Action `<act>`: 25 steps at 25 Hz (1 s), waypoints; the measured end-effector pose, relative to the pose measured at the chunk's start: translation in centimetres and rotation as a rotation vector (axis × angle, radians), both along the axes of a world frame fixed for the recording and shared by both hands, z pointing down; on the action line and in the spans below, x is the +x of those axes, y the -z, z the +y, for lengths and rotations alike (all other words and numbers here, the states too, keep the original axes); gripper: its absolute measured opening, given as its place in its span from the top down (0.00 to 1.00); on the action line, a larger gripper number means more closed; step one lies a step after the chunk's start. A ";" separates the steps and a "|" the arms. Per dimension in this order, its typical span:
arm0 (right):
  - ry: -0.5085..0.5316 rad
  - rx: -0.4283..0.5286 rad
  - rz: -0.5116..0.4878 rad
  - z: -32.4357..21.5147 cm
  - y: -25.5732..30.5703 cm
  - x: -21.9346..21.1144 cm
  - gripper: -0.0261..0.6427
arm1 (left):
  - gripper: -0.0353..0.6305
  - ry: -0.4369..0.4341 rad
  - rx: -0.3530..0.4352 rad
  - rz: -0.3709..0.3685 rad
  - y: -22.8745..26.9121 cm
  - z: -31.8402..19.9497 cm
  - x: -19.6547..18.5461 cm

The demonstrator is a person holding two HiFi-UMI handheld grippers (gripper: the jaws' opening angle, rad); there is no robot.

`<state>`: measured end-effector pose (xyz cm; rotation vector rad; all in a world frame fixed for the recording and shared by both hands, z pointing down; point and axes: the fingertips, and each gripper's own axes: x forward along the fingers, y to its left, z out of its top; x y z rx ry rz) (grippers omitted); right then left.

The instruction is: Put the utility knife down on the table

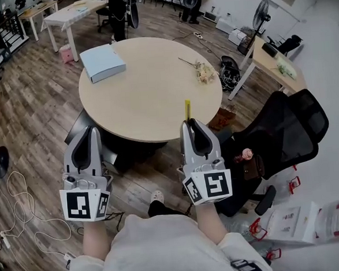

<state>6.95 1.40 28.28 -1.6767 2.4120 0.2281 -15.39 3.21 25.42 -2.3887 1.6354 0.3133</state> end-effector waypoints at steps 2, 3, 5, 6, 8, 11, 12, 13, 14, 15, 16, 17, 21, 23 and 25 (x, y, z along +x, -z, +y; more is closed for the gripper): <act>0.006 0.005 -0.006 -1.7 0.1 0.7 0.85 | 0.94 0.007 0.004 -0.003 0.1 -1.5 0.6; 0.008 0.007 -0.009 -2.5 0.2 1.0 0.85 | 0.94 0.008 0.006 -0.005 0.2 -2.3 1.0; 0.013 0.012 -0.012 -4.0 0.3 1.7 0.85 | 0.94 0.012 0.011 -0.006 0.4 -3.7 1.7; 0.015 0.013 -0.014 -4.7 0.4 2.0 0.85 | 0.94 0.013 0.013 -0.005 0.5 -4.4 2.0; 0.021 0.015 -0.017 -6.1 0.5 2.7 0.85 | 0.94 0.013 0.016 -0.004 0.6 -5.7 2.9; 0.029 0.022 -0.015 -8.1 0.7 4.0 0.85 | 0.94 0.018 0.023 -0.006 0.8 -7.7 4.3; 0.031 0.025 -0.015 -8.8 0.8 4.4 0.85 | 0.94 0.020 0.025 -0.007 0.9 -8.3 4.7; 0.033 0.027 -0.016 -9.4 0.8 4.9 0.85 | 0.94 0.024 0.027 -0.007 0.9 -8.9 5.1; 0.035 0.028 -0.017 -10.0 0.7 5.3 0.85 | 0.94 0.028 0.029 -0.007 0.8 -9.4 5.5; 0.037 0.029 -0.018 -10.5 0.6 5.7 0.85 | 0.94 0.032 0.031 -0.006 0.8 -9.9 5.8; 0.039 0.028 -0.019 -10.9 0.5 6.1 0.85 | 0.94 0.035 0.033 -0.004 0.7 -10.3 6.1; 0.042 0.026 -0.018 -11.3 0.3 6.4 0.85 | 0.94 0.036 0.036 0.001 0.7 -10.6 6.4; 0.056 0.011 -0.016 -12.7 -0.4 7.4 0.85 | 0.94 0.041 0.034 0.020 0.1 -11.5 7.4; 0.063 0.007 -0.022 -13.4 -0.6 7.6 0.85 | 0.94 0.050 0.022 0.014 -0.3 -12.1 7.5; 0.070 0.000 -0.024 -14.0 -1.0 7.6 0.85 | 0.94 0.062 0.011 0.003 -0.6 -12.6 7.5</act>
